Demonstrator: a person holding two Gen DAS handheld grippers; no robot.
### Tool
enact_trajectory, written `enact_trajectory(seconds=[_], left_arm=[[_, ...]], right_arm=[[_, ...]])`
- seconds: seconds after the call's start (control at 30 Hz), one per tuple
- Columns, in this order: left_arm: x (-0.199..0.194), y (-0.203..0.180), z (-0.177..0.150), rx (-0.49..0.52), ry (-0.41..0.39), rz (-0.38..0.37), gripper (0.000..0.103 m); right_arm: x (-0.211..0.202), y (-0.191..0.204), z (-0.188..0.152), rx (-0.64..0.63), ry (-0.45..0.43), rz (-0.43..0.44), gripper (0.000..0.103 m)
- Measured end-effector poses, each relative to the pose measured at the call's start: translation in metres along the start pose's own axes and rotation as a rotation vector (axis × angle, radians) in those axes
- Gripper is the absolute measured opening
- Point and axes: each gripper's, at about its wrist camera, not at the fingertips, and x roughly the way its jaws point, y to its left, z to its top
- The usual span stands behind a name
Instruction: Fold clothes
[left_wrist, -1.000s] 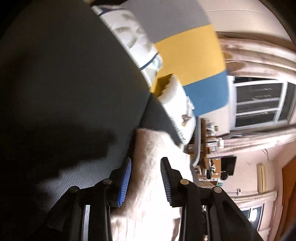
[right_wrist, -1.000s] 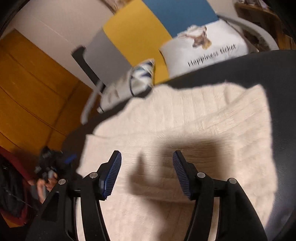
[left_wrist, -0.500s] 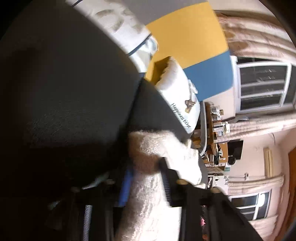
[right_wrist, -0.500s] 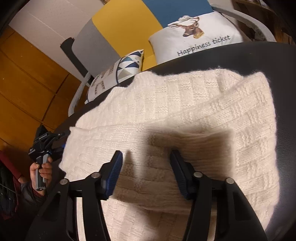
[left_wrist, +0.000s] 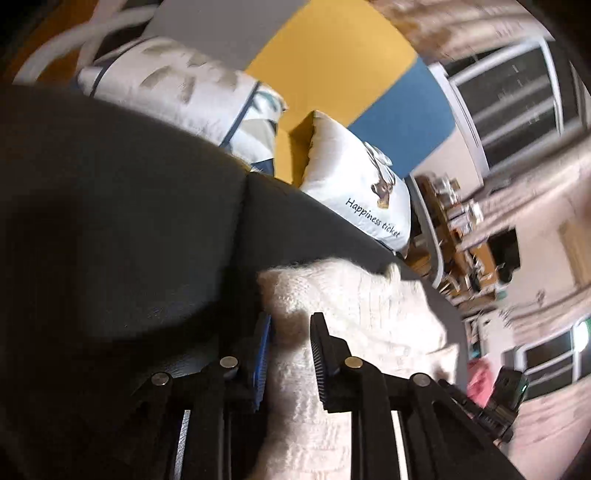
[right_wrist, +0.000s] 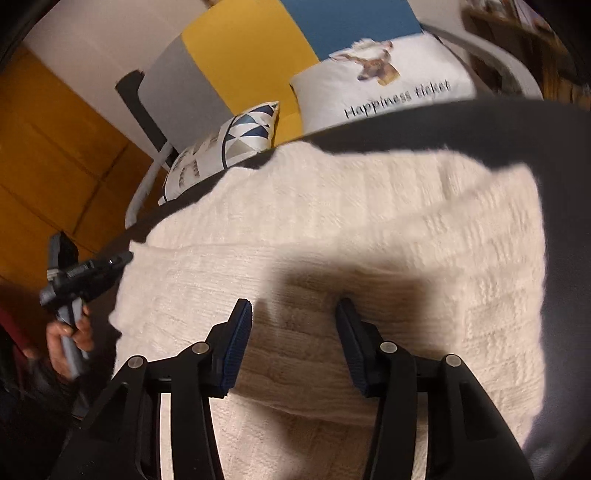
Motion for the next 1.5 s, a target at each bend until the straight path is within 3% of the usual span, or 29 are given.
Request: enact_trajectory(seconds=[0.07, 0.2, 0.3, 0.4, 0.43, 0.5, 0.53, 0.67, 0.8, 0.97, 1.17, 1.4, 1.5], left_arm=[[0.004, 0.001, 0.002, -0.015, 0.043, -0.053, 0.022], [0.013, -0.007, -0.002, 0.019, 0.091, -0.043, 0.023], [0.009, -0.018, -0.006, 0.094, 0.048, -0.016, 0.01], [-0.001, -0.034, -0.01, 0.228, -0.022, 0.068, 0.009], [0.0, -0.039, -0.011, 0.276, -0.037, 0.129, 0.009], [0.004, -0.041, -0.014, 0.308, -0.016, 0.191, 0.01], [0.006, -0.038, -0.014, 0.296, 0.007, 0.195, 0.012], [-0.014, -0.003, -0.014, 0.081, 0.047, 0.038, 0.018], [-0.043, 0.022, -0.041, 0.021, 0.079, -0.079, 0.021], [-0.072, 0.028, -0.077, 0.027, 0.047, -0.138, 0.022], [-0.055, 0.035, -0.1, -0.191, 0.072, -0.363, 0.022], [-0.007, 0.048, -0.108, -0.463, 0.039, -0.395, 0.026], [-0.004, 0.053, -0.116, -0.522, 0.013, -0.383, 0.026]], right_arm=[[-0.003, 0.014, 0.003, -0.04, -0.007, 0.044, 0.051], [0.008, 0.044, 0.008, -0.104, 0.017, 0.068, 0.054], [0.022, 0.058, 0.01, -0.105, 0.039, 0.093, 0.055], [0.035, 0.07, 0.011, -0.103, 0.056, 0.109, 0.055], [0.04, 0.074, 0.01, -0.104, 0.061, 0.113, 0.055], [0.051, 0.08, 0.008, -0.107, 0.075, 0.113, 0.055], [0.056, 0.08, 0.007, -0.103, 0.083, 0.106, 0.055], [0.057, 0.08, 0.004, -0.076, 0.072, 0.117, 0.057], [0.043, 0.083, 0.0, -0.058, 0.063, 0.202, 0.057], [0.037, 0.088, -0.013, 0.014, 0.081, 0.33, 0.062], [0.048, 0.094, -0.028, 0.123, 0.094, 0.399, 0.065], [0.045, 0.087, -0.029, 0.19, 0.062, 0.4, 0.065], [0.041, 0.083, -0.027, 0.191, 0.047, 0.391, 0.065]])
